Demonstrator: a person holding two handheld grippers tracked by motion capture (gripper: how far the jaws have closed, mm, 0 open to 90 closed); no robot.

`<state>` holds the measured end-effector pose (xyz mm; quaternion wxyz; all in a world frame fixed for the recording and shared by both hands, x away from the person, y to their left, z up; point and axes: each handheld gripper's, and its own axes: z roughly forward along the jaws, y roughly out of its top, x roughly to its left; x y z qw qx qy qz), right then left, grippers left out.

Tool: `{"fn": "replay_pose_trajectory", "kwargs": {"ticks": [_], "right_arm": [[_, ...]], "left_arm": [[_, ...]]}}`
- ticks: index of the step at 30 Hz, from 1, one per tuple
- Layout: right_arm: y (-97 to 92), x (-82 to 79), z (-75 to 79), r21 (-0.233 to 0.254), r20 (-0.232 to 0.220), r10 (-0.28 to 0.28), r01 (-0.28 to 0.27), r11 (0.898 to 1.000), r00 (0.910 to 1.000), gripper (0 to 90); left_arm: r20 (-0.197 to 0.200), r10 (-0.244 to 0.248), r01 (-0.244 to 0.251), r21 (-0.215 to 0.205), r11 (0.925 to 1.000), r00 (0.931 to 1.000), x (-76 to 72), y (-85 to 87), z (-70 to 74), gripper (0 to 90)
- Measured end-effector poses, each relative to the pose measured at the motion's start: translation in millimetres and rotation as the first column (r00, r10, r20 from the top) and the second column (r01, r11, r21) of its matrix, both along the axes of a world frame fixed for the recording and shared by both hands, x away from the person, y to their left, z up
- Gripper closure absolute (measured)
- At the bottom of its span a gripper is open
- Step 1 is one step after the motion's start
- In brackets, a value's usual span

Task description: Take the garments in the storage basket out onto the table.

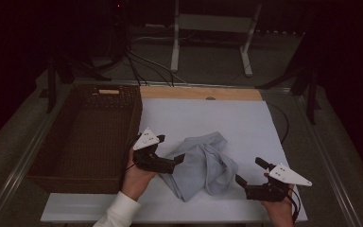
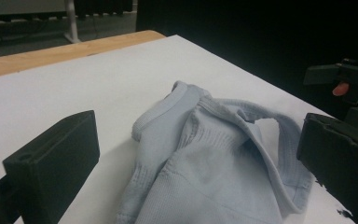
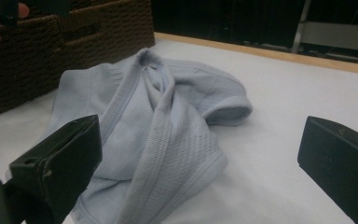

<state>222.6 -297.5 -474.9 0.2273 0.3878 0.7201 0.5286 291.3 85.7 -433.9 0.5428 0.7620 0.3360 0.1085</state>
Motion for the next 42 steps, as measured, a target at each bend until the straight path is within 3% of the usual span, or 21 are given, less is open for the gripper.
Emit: {"fn": "replay_pose_trajectory", "kwargs": {"ticks": [4, 8, 15, 19, 22, 25, 30, 39, 42], "right_arm": [[6.6, 2.0, -2.5, -0.014, -0.018, 0.009, -0.009, 1.000, 0.9998, 0.1], [11.5, 2.0, -2.0, -0.016, -0.009, -0.002, 0.002, 1.000, 1.0000, 0.1], [17.7, 3.1, -4.2, -0.016, -0.031, 0.003, -0.003, 1.000, 0.9995, 0.1], [24.8, 4.1, -6.0, -0.050, -0.063, -0.009, 0.006, 0.999, 0.9980, 0.8], [26.7, 4.0, -5.6, -0.039, -0.083, 0.000, -0.003, 0.999, 0.9966, 3.4], [30.5, 4.3, -6.6, -0.061, -0.112, 0.019, -0.026, 0.998, 0.9935, 6.7], [31.5, 3.7, -6.8, -0.083, -0.124, 0.027, -0.037, 0.996, 0.9920, 15.1], [34.1, 2.6, -10.1, -0.153, -0.149, 0.009, -0.032, 0.988, 0.9889, 25.7], [34.0, 1.2, -10.6, -0.178, -0.148, -0.007, -0.019, 0.984, 0.9890, 25.5]], "left_arm": [[0.000, 0.007, -0.007, 0.016, 0.9998, 1.0000, -0.4, -0.2, -1.1, 0.0], [0.001, 0.008, -0.008, 0.015, 0.9999, 1.0000, -0.7, 1.3, -0.7, 0.0], [0.004, 0.011, -0.011, 0.013, 0.9999, 0.9999, -0.7, 2.6, -0.6, 0.0], [0.007, 0.009, -0.009, 0.006, 0.9999, 0.9999, -1.0, 3.2, 0.1, 0.0], [0.008, 0.009, -0.009, 0.004, 1.0000, 0.9999, -1.1, 3.7, 0.4, 0.0], [0.009, 0.011, -0.011, -0.004, 0.9999, 0.9999, -1.6, 4.7, 1.6, 0.0], [0.012, 0.011, -0.011, -0.012, 0.9999, 0.9999, -2.3, 5.8, 3.1, 0.0], [0.010, 0.008, -0.008, -0.019, 0.9998, 0.9999, -2.4, 6.7, 3.7, 0.0], [0.012, 0.009, -0.009, -0.023, 0.9997, 0.9999, -2.9, 7.1, 4.4, 0.0]]}}
